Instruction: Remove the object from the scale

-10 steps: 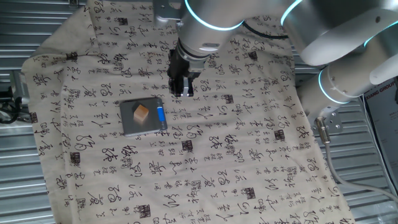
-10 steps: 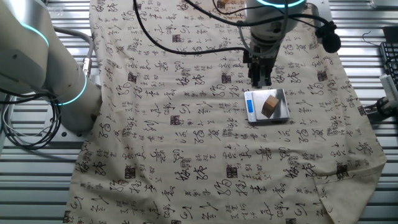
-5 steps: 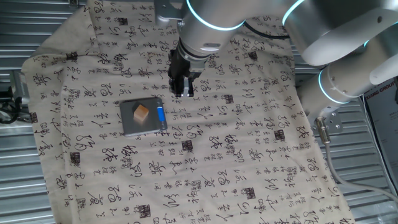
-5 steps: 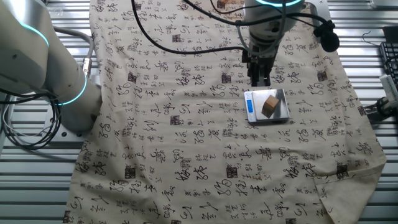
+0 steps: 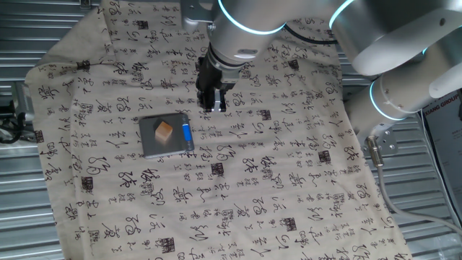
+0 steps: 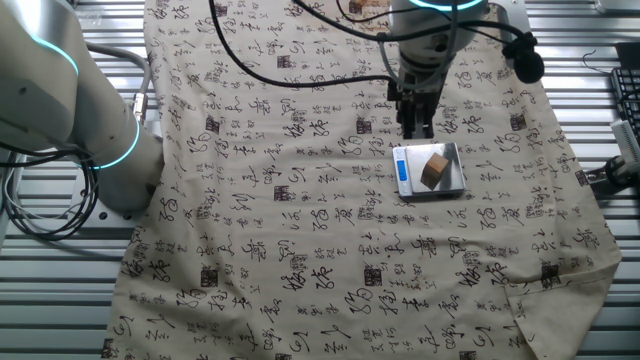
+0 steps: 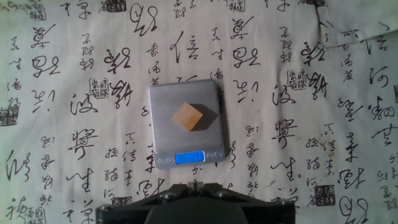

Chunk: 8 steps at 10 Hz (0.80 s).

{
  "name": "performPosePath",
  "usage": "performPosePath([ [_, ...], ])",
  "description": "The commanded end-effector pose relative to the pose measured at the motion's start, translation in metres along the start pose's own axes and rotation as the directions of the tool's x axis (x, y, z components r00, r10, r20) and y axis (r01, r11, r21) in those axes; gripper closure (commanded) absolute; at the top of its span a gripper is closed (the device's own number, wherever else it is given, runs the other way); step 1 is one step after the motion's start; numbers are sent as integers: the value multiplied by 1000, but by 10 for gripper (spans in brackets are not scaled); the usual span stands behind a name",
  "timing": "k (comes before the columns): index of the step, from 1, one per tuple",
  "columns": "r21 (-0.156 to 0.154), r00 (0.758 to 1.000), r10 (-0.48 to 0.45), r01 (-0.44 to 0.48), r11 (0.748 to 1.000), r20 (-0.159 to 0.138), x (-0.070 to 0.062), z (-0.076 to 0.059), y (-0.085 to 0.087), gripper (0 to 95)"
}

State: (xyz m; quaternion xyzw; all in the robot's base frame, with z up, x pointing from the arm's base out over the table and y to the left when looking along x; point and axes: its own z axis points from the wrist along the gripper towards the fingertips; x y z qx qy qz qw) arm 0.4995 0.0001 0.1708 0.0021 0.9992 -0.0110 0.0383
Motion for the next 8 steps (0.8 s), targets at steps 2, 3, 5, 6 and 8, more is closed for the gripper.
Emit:
performPosePath([
  [2,1,1000,0,0,1000,-2,0,1,0,950],
  [3,0,1000,-2,2,1000,0,0,1,0,950],
  [5,-1,1000,0,0,1000,0,0,1,0,950],
  [6,0,1000,0,0,1000,-1,0,1,0,950],
  [8,2,1000,-9,9,1000,2,0,2,0,950],
])
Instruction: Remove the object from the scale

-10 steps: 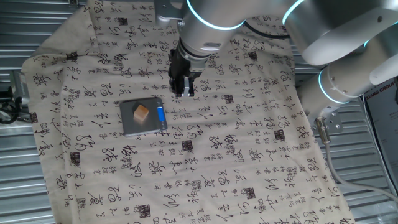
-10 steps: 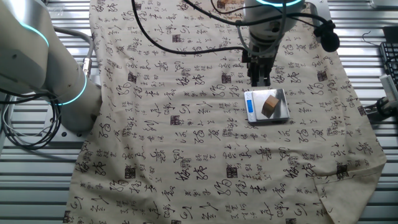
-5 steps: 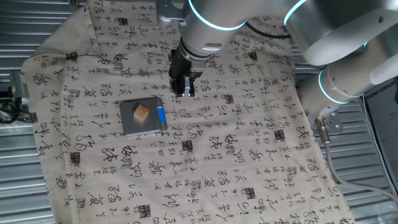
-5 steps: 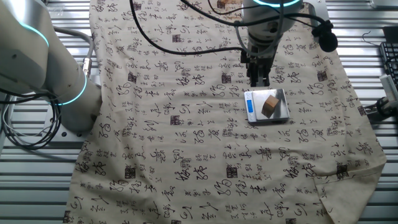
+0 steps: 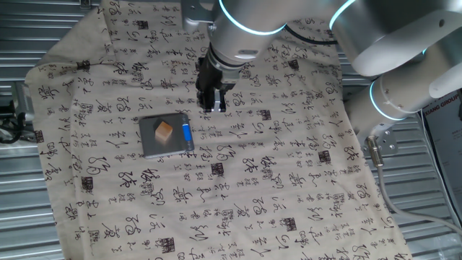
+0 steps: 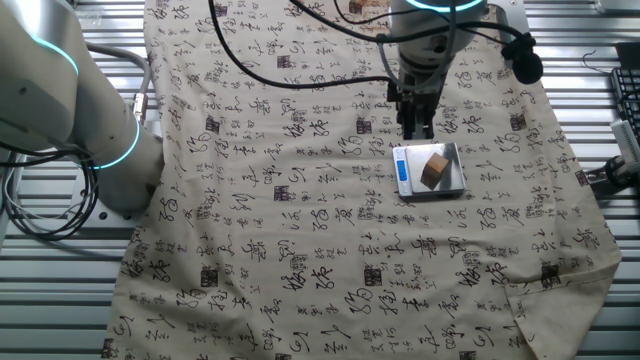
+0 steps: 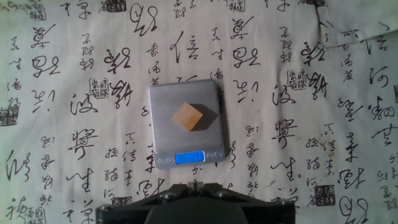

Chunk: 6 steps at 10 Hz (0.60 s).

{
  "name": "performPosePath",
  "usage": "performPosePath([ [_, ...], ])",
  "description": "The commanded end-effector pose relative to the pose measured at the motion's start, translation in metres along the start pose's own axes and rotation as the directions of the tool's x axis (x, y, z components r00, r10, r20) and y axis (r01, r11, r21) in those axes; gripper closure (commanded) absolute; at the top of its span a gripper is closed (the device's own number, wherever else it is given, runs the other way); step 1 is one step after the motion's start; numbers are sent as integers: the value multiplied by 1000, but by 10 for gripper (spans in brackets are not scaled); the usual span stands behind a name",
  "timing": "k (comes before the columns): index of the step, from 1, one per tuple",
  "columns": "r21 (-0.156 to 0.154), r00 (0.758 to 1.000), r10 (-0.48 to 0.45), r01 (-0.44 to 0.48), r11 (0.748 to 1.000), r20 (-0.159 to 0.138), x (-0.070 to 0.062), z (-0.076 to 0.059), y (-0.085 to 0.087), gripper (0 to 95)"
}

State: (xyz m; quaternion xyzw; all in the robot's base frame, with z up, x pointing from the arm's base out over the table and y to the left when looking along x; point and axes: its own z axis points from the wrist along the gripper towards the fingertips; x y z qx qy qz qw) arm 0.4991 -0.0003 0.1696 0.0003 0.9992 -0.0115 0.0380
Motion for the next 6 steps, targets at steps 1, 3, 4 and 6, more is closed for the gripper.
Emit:
performPosePath([
  [1,3,1000,-10,10,1000,3,-1,0,0,950],
  [3,2,998,-65,65,998,7,-1,1,1,950],
  [4,0,995,-101,101,995,8,-3,3,1,950],
  [6,0,984,-179,179,984,6,-10,6,4,950],
])
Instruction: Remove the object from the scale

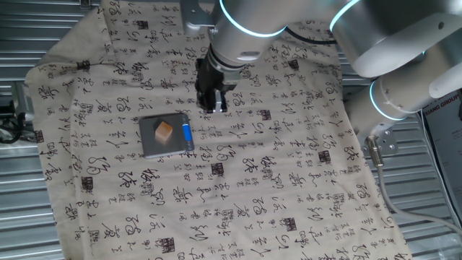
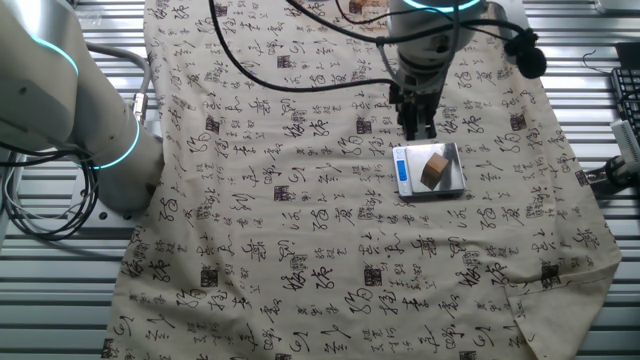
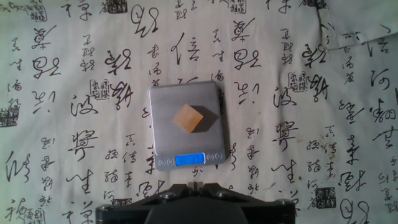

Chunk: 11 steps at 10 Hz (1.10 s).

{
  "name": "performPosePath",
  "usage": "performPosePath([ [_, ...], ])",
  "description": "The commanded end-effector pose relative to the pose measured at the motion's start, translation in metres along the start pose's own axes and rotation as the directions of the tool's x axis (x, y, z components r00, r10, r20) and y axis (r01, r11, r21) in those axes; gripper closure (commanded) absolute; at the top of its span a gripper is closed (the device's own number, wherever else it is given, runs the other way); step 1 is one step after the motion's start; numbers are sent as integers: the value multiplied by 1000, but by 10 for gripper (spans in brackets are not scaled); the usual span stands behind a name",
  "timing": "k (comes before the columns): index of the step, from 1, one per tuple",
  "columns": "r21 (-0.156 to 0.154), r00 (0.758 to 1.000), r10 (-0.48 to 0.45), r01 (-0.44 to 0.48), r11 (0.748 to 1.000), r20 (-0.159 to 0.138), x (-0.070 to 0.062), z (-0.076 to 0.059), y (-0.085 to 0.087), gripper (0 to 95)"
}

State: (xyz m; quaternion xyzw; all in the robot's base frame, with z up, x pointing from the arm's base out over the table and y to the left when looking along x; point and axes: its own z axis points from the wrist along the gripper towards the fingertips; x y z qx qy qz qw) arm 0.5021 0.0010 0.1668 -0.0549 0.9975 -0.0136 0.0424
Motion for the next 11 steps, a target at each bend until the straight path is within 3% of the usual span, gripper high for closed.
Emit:
performPosePath([
  [1,0,994,-105,105,994,-2,-16,4,2,950],
  [5,1,961,-276,276,961,-2,-52,5,8,950],
  [7,0,939,-344,344,939,6,-57,14,9,950],
  [11,9,870,-494,494,870,5,-59,27,9,950],
])
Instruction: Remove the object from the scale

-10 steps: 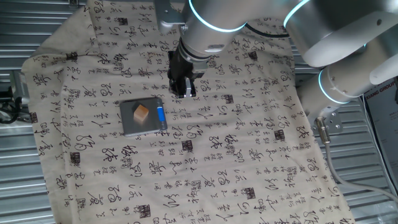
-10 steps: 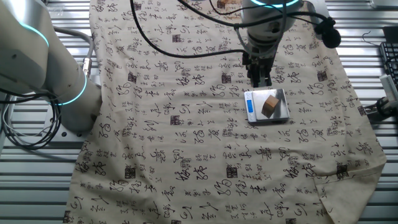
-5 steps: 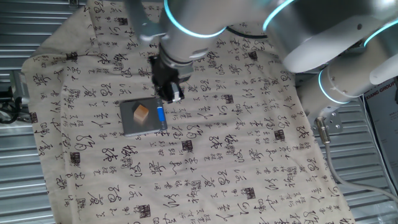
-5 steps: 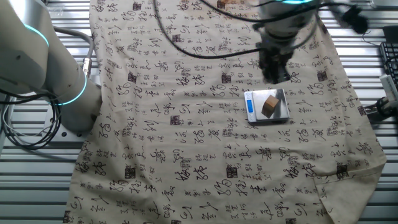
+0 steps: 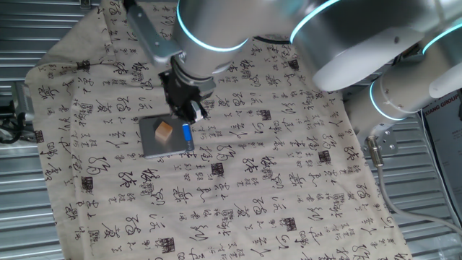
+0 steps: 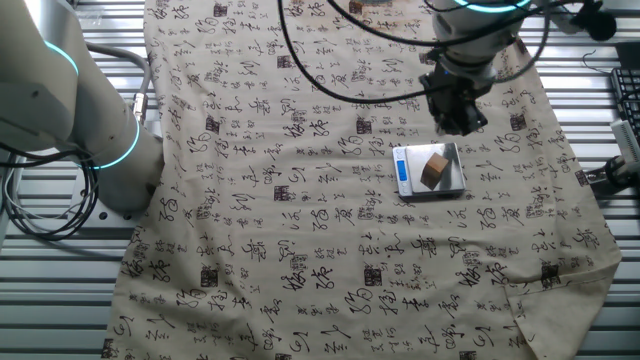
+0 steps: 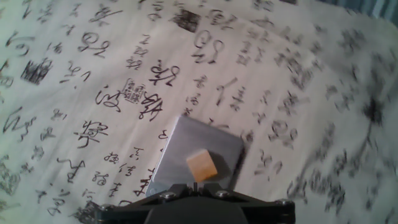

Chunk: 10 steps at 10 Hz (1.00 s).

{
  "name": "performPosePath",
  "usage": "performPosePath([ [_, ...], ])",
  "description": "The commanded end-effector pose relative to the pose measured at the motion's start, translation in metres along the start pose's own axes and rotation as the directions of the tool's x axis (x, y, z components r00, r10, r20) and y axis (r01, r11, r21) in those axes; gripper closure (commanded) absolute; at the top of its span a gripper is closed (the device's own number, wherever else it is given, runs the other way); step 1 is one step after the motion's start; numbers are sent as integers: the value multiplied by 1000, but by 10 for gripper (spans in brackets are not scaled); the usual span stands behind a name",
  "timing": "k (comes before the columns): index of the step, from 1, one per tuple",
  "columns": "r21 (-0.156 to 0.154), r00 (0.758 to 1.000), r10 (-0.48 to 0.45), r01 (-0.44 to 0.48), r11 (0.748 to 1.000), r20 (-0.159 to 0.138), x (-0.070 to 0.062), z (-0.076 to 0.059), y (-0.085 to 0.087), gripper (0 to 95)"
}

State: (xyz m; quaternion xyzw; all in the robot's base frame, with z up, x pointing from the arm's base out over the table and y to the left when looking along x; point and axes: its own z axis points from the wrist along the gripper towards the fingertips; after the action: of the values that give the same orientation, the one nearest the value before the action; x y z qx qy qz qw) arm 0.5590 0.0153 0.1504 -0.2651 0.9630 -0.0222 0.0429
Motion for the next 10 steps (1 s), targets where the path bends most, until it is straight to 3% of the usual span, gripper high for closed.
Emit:
performPosePath([
  [1,5,993,-116,116,993,-3,-2,11,-1,950],
  [4,8,988,-157,157,988,5,-2,28,-3,950],
  [10,13,981,-196,196,981,1,-7,44,-6,950],
])
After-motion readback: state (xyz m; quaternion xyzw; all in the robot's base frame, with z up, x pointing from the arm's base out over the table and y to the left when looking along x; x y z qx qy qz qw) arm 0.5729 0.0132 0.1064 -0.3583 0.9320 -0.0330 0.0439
